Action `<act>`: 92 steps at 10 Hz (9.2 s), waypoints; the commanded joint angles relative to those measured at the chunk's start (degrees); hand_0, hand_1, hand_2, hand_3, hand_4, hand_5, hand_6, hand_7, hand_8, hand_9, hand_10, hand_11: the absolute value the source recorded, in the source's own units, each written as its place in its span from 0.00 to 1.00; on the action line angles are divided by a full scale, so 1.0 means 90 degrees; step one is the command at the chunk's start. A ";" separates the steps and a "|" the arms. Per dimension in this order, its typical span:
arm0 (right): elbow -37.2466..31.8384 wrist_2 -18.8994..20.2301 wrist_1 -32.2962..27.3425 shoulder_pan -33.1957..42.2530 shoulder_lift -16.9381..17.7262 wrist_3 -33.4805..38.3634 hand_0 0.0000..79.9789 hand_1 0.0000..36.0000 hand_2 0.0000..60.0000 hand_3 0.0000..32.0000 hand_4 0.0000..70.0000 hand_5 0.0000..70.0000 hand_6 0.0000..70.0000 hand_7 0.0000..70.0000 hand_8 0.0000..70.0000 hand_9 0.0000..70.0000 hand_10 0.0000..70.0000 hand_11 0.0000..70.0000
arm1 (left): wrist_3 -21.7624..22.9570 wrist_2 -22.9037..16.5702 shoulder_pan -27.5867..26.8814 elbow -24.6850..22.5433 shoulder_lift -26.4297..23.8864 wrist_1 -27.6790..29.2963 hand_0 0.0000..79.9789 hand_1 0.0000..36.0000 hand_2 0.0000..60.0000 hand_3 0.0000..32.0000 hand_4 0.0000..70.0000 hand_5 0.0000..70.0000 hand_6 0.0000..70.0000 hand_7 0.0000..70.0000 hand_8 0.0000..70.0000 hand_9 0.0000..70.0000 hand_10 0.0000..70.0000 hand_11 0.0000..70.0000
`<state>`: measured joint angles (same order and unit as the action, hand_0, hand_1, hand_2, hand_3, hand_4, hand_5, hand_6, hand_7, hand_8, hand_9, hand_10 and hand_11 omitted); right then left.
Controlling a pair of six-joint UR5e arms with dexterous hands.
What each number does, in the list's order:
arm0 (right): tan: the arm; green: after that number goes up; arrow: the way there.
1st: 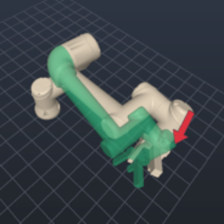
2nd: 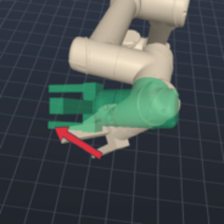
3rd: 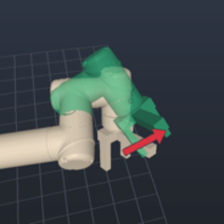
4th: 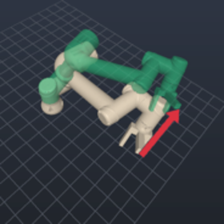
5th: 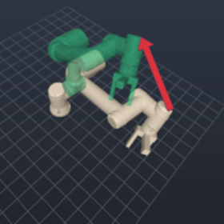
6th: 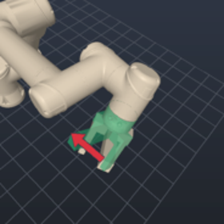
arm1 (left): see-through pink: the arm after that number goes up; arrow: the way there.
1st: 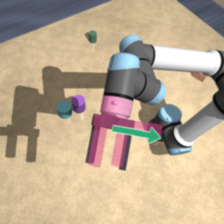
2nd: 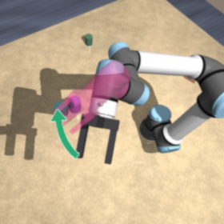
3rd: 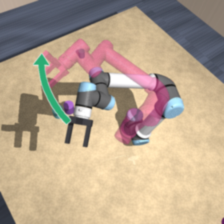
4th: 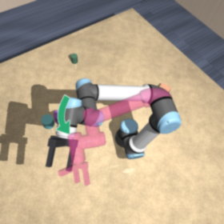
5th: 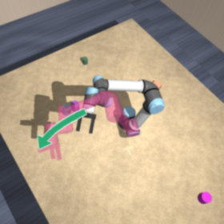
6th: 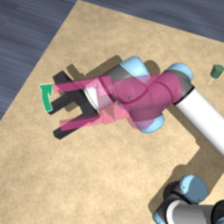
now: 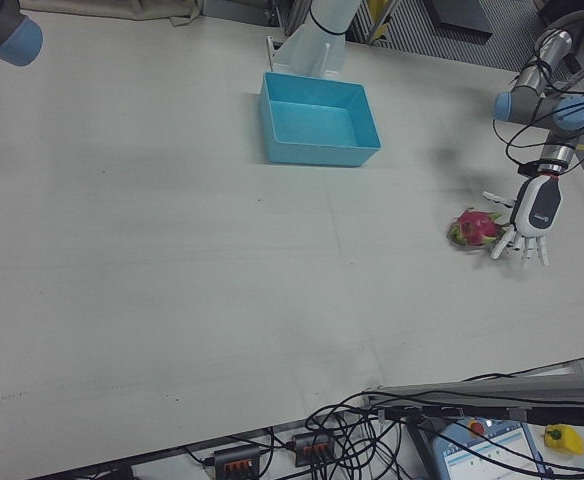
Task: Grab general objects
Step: 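Position the left hand fingers around the dragon fruit, then close the left hand fingers to grasp the dragon fruit, then lift the dragon fruit and carry it toward the light-blue tray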
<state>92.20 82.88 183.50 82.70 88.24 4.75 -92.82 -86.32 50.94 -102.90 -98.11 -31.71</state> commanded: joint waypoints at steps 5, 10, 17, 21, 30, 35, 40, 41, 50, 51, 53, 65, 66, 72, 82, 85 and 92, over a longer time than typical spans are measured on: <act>0.0000 0.0000 0.0001 0.0000 0.0000 0.0000 0.00 0.00 0.00 0.00 0.00 0.00 0.00 0.00 0.00 0.00 0.00 0.00 | 0.0049 0.0031 -0.0025 -0.0342 0.0012 -0.0178 0.47 0.00 0.00 1.00 0.00 0.00 0.00 0.49 0.00 0.08 0.00 0.00; 0.0000 0.0000 0.0001 0.0000 0.0000 0.0000 0.00 0.00 0.00 0.00 0.00 0.00 0.00 0.00 0.00 0.00 0.00 0.00 | 0.0147 -0.0594 -0.0064 -0.0656 -0.0105 -0.0550 0.47 0.00 0.00 1.00 0.00 0.00 0.00 0.95 0.00 0.17 0.00 0.00; 0.0000 0.0000 0.0001 0.0000 0.0000 0.0000 0.00 0.00 0.00 0.00 0.00 0.00 0.00 0.00 0.00 0.00 0.00 0.00 | 0.0147 -0.0506 -0.0133 -0.0608 -0.0476 -0.0550 0.46 0.00 0.00 1.00 0.00 0.00 0.00 0.57 0.00 0.09 0.00 0.00; 0.0000 0.0000 -0.0008 0.0000 0.0000 0.0000 0.00 0.00 0.00 0.00 0.00 0.00 0.00 0.00 0.00 0.00 0.00 0.00 | 0.0049 -0.0380 -0.0240 -0.0558 -0.0184 -0.0257 0.46 0.00 0.00 1.00 0.00 0.00 0.00 0.84 0.00 0.15 0.00 0.00; 0.0000 0.0000 -0.0008 0.0000 0.0000 0.0000 0.00 0.00 0.00 0.00 0.00 0.00 0.00 0.00 0.00 0.00 0.00 0.00 | -0.0273 -0.0077 -0.0406 -0.0373 -0.0066 -0.0051 0.42 0.00 0.00 1.00 0.00 0.00 0.00 0.91 0.00 0.16 0.00 0.00; -0.0010 0.0000 -0.0008 0.0000 0.0000 0.0000 0.00 0.00 0.00 0.00 0.00 0.00 0.00 0.00 0.00 0.00 0.00 0.00 | -0.0439 0.0031 -0.0436 -0.0188 -0.0027 0.0193 0.37 0.00 0.00 0.88 0.00 0.00 0.09 1.00 0.00 0.27 0.00 0.00; -0.0010 0.0000 -0.0008 0.0000 0.0000 0.0000 0.00 0.00 0.00 0.00 0.00 0.00 0.00 0.00 0.00 0.00 0.00 0.00 | -0.0439 0.0158 -0.0524 -0.0031 -0.0027 0.0281 0.29 0.00 0.00 0.01 0.84 0.00 0.59 1.00 0.10 0.27 0.08 0.09; 0.0000 0.0000 -0.0008 0.0000 0.0000 0.0000 0.00 0.00 0.00 0.00 0.00 0.00 0.00 0.00 0.00 0.00 0.00 0.00 | -0.0449 0.0167 -0.0524 -0.0021 -0.0027 0.0300 0.28 0.00 0.00 0.00 1.00 0.01 0.68 1.00 0.12 0.27 0.20 0.27; 0.0000 0.0000 0.0001 0.0000 0.0000 0.0000 0.00 0.00 0.00 0.00 0.00 0.00 0.00 0.00 0.00 0.00 0.00 0.00 | -0.0167 0.0158 -0.0523 -0.0070 -0.0036 0.0252 0.12 0.00 0.00 0.00 1.00 0.42 1.00 1.00 1.00 1.00 1.00 1.00; 0.0000 0.0000 0.0001 0.0000 0.0000 0.0000 0.00 0.00 0.00 0.00 0.00 0.00 0.00 0.00 0.00 0.00 0.00 0.00 | -0.0040 0.0167 -0.0524 -0.0118 -0.0046 0.0261 0.13 0.00 0.00 0.00 1.00 0.43 1.00 1.00 1.00 1.00 1.00 1.00; 0.0000 0.0000 0.0001 0.0000 0.0000 0.0000 0.00 0.00 0.00 0.00 0.00 0.00 0.00 0.00 0.00 0.00 0.00 0.00 | 0.0165 0.0168 -0.0553 -0.0138 -0.0076 0.0300 0.12 0.00 0.00 0.00 1.00 0.47 1.00 1.00 1.00 1.00 1.00 1.00; 0.0000 0.0000 0.0001 0.0000 0.0000 0.0000 0.00 0.00 0.00 0.00 0.00 0.00 0.00 0.00 0.00 0.00 0.00 0.00 | 0.1728 -0.1266 -0.0484 -0.1466 -0.0066 0.0018 0.13 0.00 0.00 0.00 1.00 0.48 1.00 1.00 1.00 1.00 1.00 1.00; 0.0000 0.0000 0.0001 0.0000 0.0000 0.0000 0.00 0.00 0.00 0.00 0.00 0.00 0.00 0.00 0.00 0.00 0.00 0.00 | 0.2000 -0.1490 -0.0484 -0.1515 -0.0066 -0.0070 0.11 0.00 0.00 0.00 1.00 0.48 1.00 1.00 1.00 1.00 1.00 1.00; 0.0000 0.0000 0.0002 0.0000 0.0000 0.0000 0.00 0.00 0.00 0.00 0.00 0.00 0.00 0.00 0.00 0.00 0.00 0.00 | 0.2461 -0.1893 -0.0591 -0.2578 -0.0017 -0.0256 0.18 0.00 0.00 0.00 1.00 0.46 1.00 1.00 1.00 1.00 1.00 1.00; 0.0000 0.0000 0.0001 0.0000 0.0000 0.0000 0.00 0.00 0.00 0.00 0.00 0.00 0.00 0.00 0.00 0.00 0.00 0.00 | 0.2705 -0.1630 -0.1421 -0.3117 -0.0601 -0.0627 0.22 0.00 0.00 0.00 1.00 0.43 1.00 1.00 1.00 1.00 1.00 1.00; 0.0000 0.0000 0.0001 0.0000 0.0000 0.0000 0.00 0.00 0.00 0.00 0.00 0.00 0.00 0.00 0.00 0.00 0.00 0.00 | 0.2657 -0.1444 -0.1831 -0.3040 -0.1605 -0.1290 0.22 0.00 0.00 0.00 1.00 0.43 1.00 1.00 1.00 1.00 1.00 1.00; 0.0000 0.0000 0.0001 0.0000 0.0000 0.0000 0.00 0.00 0.00 0.00 0.00 0.00 0.00 0.00 0.00 0.00 0.00 0.00 | 0.2013 -0.1492 -0.2642 -0.2638 -0.2595 -0.1575 0.34 0.00 0.00 0.00 1.00 0.21 1.00 1.00 0.47 0.60 0.76 1.00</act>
<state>92.20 82.88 183.51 82.70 88.24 4.75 -71.77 -99.20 29.64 -126.73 -120.87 -45.85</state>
